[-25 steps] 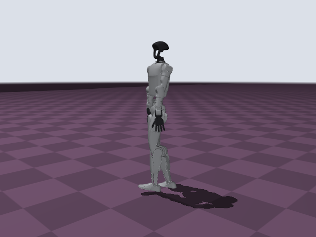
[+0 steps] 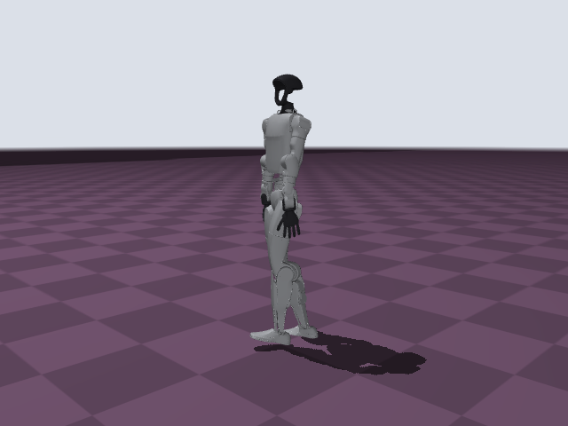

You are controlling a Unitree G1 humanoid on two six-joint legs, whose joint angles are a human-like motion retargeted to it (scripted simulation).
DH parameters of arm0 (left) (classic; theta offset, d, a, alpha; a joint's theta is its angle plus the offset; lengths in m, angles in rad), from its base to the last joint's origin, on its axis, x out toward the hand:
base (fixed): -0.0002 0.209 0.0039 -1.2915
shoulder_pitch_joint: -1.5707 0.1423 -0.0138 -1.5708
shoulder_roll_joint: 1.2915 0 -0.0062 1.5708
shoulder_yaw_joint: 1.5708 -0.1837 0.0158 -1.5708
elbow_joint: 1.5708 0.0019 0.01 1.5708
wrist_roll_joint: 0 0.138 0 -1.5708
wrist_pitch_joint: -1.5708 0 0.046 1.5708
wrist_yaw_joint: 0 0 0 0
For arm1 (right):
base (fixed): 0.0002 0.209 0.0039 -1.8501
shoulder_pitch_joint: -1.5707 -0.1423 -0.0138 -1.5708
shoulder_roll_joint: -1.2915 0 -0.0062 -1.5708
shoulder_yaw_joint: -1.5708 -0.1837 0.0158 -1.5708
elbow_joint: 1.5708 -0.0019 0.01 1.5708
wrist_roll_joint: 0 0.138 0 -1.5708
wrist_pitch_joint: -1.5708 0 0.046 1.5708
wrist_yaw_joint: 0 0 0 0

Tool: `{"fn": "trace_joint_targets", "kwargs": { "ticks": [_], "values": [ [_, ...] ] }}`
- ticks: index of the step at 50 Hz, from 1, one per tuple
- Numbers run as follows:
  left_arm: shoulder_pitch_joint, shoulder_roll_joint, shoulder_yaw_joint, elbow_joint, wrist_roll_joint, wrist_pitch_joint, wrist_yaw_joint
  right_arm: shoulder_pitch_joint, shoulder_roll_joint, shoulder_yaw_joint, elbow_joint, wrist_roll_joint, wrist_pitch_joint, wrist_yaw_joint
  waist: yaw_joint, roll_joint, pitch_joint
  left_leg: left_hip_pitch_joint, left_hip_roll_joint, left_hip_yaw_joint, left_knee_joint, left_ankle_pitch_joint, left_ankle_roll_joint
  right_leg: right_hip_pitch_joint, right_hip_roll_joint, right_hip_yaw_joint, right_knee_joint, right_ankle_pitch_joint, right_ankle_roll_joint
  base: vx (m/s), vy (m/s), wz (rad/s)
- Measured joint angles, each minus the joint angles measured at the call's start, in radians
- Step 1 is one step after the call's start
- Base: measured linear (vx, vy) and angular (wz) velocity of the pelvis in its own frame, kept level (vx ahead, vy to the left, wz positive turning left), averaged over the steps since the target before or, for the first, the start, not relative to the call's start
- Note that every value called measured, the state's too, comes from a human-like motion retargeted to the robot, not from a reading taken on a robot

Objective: In place motions

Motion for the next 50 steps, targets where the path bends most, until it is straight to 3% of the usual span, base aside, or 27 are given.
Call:
{"fn": "trace_joint_targets", "kwargs": {
  "ticks": [7,15,25,36,50],
  "values": [
    [-0.003,0.003,-0.010,0.001,-0.001,-0.002,-0.001,-0.011,-0.005,0.001,-0.007,-0.002,0.001,-0.004,-0.002,-0.007,0.002,-0.003,0.000,-0.003,0.002,-0.002,0.002,-0.002,0.001,-0.002,0.000,0.000,0.000,0.00,0.00,0.00],
    [0.020,0.012,0.014,0.003,-0.021,-0.002,0.004,-0.043,0.010,0.012,-0.041,-0.017,-0.005,0.007,-0.094,0.007,-0.001,0.058,0.000,-0.016,-0.041,-0.015,0.015,0.003,0.005,-0.020,0.000,0.012,-0.007,0.03,0.09,-0.04],
    [0.105,0.019,0.163,-0.031,-0.028,-0.016,0.009,-0.095,0.035,0.036,-0.061,0.003,0.000,0.030,-0.143,0.058,-0.018,0.071,0.073,0.210,-0.029,-0.078,0.016,-0.085,0.024,0.211,0.001,0.065,-0.044,0.10,0.22,-1.42],
    [0.240,-0.015,0.370,-0.107,-0.171,-0.029,0.009,-0.184,0.018,0.103,0.004,0.013,0.041,0.047,-0.323,0.130,-0.029,0.101,0.148,0.383,-0.039,-0.135,-0.005,-0.189,0.070,0.394,0.008,0.126,-0.060,0.14,0.13,-1.14],
    [0.245,-0.016,0.328,-0.164,-0.147,-0.026,-0.020,-0.160,-0.022,0.075,0.067,0.014,0.069,0.027,-0.418,0.170,-0.036,0.076,0.186,0.423,-0.025,-0.155,-0.010,-0.246,0.106,0.447,0.011,0.153,-0.062,0.07,0.01,-0.23]
  ]
}}
